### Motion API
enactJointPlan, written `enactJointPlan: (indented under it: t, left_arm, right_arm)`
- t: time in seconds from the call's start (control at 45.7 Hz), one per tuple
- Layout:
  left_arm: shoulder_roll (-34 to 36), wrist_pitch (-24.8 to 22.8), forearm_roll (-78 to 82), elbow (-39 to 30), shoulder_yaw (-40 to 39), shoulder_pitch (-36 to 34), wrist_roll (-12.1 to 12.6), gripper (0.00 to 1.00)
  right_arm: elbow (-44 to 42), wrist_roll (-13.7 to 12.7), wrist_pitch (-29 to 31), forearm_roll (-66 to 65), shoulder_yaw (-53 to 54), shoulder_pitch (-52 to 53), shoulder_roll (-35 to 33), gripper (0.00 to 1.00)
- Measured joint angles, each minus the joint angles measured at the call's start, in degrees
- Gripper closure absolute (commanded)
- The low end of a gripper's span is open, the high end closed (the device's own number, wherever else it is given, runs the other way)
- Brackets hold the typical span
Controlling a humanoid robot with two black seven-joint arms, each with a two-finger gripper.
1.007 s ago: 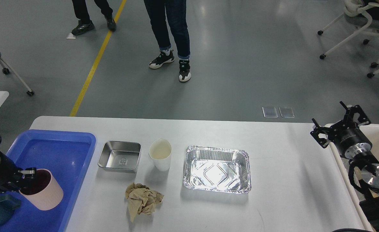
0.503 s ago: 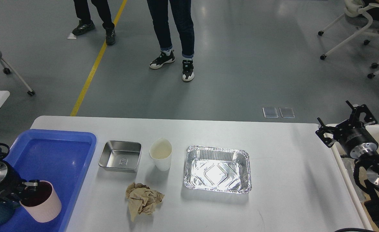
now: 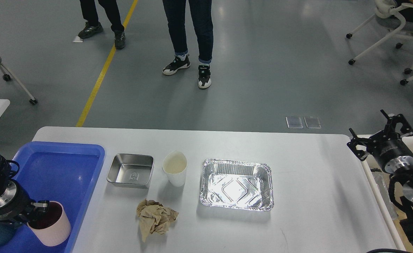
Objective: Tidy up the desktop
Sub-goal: 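Lower the pink mug into the blue bin and release it, then raise the left gripper out of the bin and reposition it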
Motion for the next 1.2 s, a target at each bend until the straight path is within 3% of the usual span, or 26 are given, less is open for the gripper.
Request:
enactJointPlan:
  t: [0.219,0.438,0.547,0.657,0.722,0.744,1.204]
  left_arm:
    - [0.3,0.0,0.1,0.1,0.0,0.0,0.0,0.97]
    - [0.2,0.0,0.3,0.1,0.2,0.1,0.1,0.81]
    - [0.1,0.0,0.9,0.2,0.2,0.0,0.1,0.61]
    - [0.1,0.0,1.1,0.2,0.2,-0.3,0.1,0.30]
    - [0.1,0.0,1.1,0.3,0.2,-0.4,0.1,0.06]
    - [0.1,0.0,1.1,0.3,0.1,-0.5,0.1,0.04]
    - [-0.4,0.0,0.3,1.2,-3.6,-6.4,0.1,0.03]
  right_arm:
    - [0.0,0.0,0.0,0.0,0.0,0.0,0.0,0.00]
    - [0.0,0.0,0.0,0.0,0.0,0.0,0.0,0.00]
    - [0.0,0.0,0.0,0.0,0.0,0.0,0.0,0.00]
    - [0.0,0.0,0.0,0.0,0.0,0.0,0.0,0.00]
    - [0.0,0.0,0.0,0.0,0.0,0.0,0.0,0.00]
    - [0.0,0.0,0.0,0.0,0.0,0.0,0.0,0.00]
    - [0.1,0.0,0.0,0.0,-0.1,-0.1,0.0,0.00]
